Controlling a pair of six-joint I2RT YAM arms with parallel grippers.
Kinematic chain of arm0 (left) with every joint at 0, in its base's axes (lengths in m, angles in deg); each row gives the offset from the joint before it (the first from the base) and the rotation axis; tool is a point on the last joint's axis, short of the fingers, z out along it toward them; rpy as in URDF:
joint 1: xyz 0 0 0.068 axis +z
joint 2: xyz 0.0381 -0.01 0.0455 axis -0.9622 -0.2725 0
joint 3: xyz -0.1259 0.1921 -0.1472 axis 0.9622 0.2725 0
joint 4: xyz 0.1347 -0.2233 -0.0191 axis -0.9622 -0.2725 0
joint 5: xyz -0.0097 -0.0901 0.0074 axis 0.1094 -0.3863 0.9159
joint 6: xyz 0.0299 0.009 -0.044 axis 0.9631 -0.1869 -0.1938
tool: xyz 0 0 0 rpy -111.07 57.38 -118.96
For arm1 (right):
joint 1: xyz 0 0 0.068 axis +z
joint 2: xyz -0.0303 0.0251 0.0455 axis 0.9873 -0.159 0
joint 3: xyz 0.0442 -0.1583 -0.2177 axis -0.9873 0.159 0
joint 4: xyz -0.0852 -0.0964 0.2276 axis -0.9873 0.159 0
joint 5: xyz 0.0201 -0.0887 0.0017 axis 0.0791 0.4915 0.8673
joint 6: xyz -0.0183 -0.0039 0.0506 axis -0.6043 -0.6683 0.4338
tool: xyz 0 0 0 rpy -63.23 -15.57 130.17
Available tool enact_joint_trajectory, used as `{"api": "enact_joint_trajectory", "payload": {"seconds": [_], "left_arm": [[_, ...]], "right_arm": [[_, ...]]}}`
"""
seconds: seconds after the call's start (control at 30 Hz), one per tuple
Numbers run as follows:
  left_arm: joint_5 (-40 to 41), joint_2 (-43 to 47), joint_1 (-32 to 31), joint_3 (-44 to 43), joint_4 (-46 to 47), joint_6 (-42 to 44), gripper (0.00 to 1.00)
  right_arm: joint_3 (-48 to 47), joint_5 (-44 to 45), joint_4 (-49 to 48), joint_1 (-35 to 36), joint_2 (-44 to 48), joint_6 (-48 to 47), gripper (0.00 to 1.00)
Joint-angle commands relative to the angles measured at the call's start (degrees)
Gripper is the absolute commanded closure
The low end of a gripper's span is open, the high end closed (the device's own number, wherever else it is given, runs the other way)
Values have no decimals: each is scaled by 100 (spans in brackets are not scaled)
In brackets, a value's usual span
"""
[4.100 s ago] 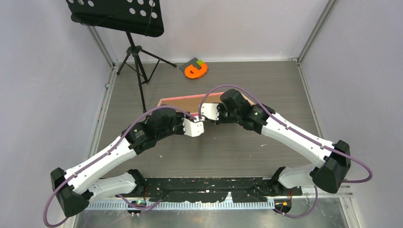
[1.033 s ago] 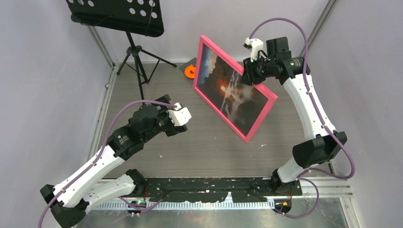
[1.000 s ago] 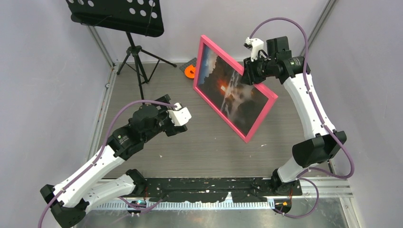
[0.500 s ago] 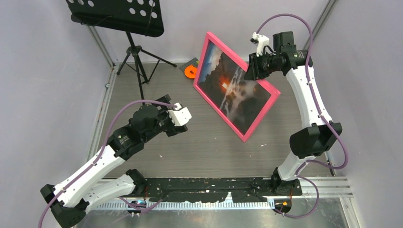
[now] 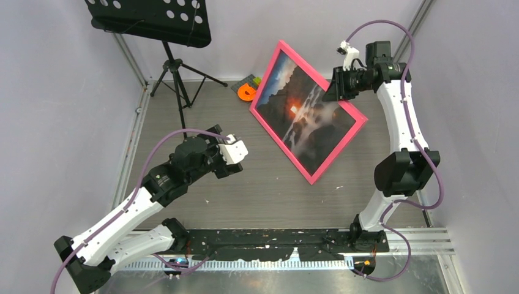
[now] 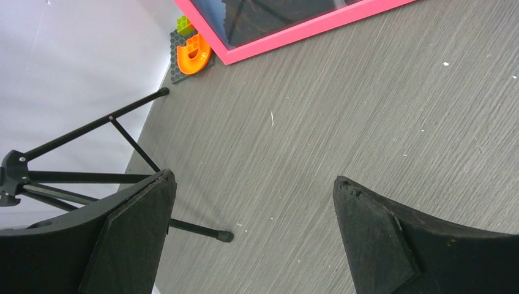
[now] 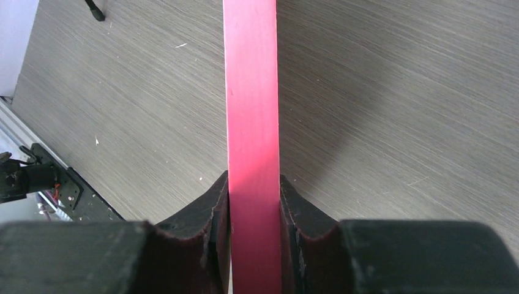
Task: Put the photo into the frame
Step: Turn over the photo frame at the center of the board.
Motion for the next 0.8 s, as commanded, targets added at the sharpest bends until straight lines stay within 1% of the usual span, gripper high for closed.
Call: {"api": "enact_joint_trajectory", "payload": {"seconds": [0.0,0.07,0.23,0.4,0.6,0.63,0.67,0.77], "left_arm": [[-86,23,28,24,405,-91,0],[-85,9,28,32,413,-91,0],[-94,6,28,78,452,-95,0],[-72,-43,28,70,457,-83,1],[-34,-109,28,114,495,-63,0],[-22,-120,28,127,511,-64,0],[-24,-148,28,134,525,-73,0],[-15,-254,28,143,563,-78,0]], "right_arm": [[114,-150,-160,-358,-11,61,94],[335,-455,-290,-523,24,104,94],[1486,-998,-1082,-945,345,305,94],[2772,-1323,-1715,-1284,732,439,94],[4404,-1795,-2978,-1682,1204,851,94],[4578,-1927,-3315,-1724,1234,980,94],[4937,-1996,-3477,-1785,1278,1028,94],[5598,-2258,-4141,-1838,1229,1291,94]]}}
